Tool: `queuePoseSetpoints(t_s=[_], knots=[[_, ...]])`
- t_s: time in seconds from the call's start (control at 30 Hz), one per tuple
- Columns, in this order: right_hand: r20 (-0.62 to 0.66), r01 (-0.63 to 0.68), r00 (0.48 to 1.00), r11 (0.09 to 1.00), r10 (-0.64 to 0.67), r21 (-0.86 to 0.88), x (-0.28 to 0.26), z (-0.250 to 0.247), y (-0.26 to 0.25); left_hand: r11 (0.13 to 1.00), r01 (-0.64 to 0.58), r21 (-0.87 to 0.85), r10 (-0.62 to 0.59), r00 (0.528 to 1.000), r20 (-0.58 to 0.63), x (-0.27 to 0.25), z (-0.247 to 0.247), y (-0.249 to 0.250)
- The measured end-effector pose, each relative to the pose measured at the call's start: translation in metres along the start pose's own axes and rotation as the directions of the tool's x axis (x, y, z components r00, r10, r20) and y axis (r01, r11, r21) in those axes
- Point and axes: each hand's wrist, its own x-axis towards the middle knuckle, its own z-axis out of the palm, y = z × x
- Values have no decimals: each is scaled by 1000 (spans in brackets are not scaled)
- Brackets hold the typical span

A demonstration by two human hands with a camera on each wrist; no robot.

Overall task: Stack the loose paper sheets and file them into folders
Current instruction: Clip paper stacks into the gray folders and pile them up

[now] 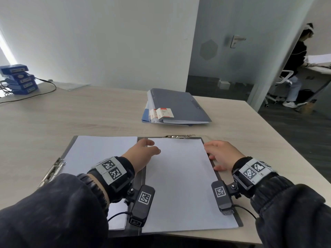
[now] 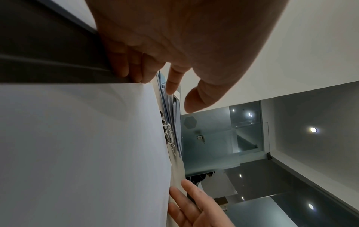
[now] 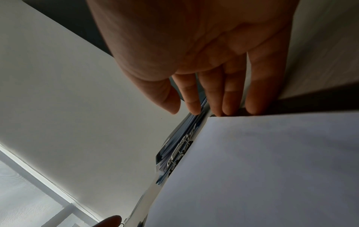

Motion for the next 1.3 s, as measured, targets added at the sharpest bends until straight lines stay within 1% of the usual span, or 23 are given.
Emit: queuePoseSetpoints(t_s=[0.13,0.17,0.23,0.33,0.43,0.5,0.53,0.63,0.7,0.77,0.83,0.97,1.07,1.13,1.17,1.23,1.3], knots=[[-25,24,999,999,-25,-35,-3,-2,-4,997,-42,72,40,999,21,4,-8,5],[-38,47,998,998,-49,-47,-4,-3,-6,990,-65,121,61,998,35,5,-11,8],[-51,107,993,992,-110,-63,-3,-3,-10,948,-124,292,105,991,81,8,-17,16],[-8,145,989,984,-147,-98,-2,0,-16,809,-195,554,107,976,188,12,-21,28],[75,139,989,970,-127,-201,1,6,-18,637,-262,725,80,958,276,23,-18,32],[96,111,991,968,-91,-223,5,8,-19,523,-306,795,67,945,320,31,-15,32],[95,103,992,970,-83,-222,7,9,-20,485,-315,816,46,941,335,35,-14,32],[93,60,995,975,-41,-213,13,8,-25,401,-320,859,-31,932,361,43,-11,31],[92,21,996,983,-5,-180,19,8,-28,359,-328,874,-56,927,371,47,-11,31],[89,-21,996,994,30,-105,24,10,-31,337,-338,879,-67,922,381,49,-11,31],[82,-75,994,997,73,14,30,14,-34,328,-345,879,-71,919,387,50,-12,32],[63,-182,983,954,172,239,41,24,-40,327,-353,877,-60,918,392,52,-13,32],[35,-201,979,926,201,318,50,29,-45,316,-358,879,-71,914,398,53,-13,32],[-5,-143,988,925,155,351,51,33,-51,307,-357,882,-80,914,397,55,-12,32],[-38,-90,993,942,108,325,52,35,-54,305,-357,883,-78,914,397,56,-11,31],[-82,43,996,986,-30,163,52,39,-59,306,-362,880,-73,913,401,57,-11,31],[-44,159,987,987,-158,35,51,44,-65,306,-365,879,-69,913,403,57,-11,30]])
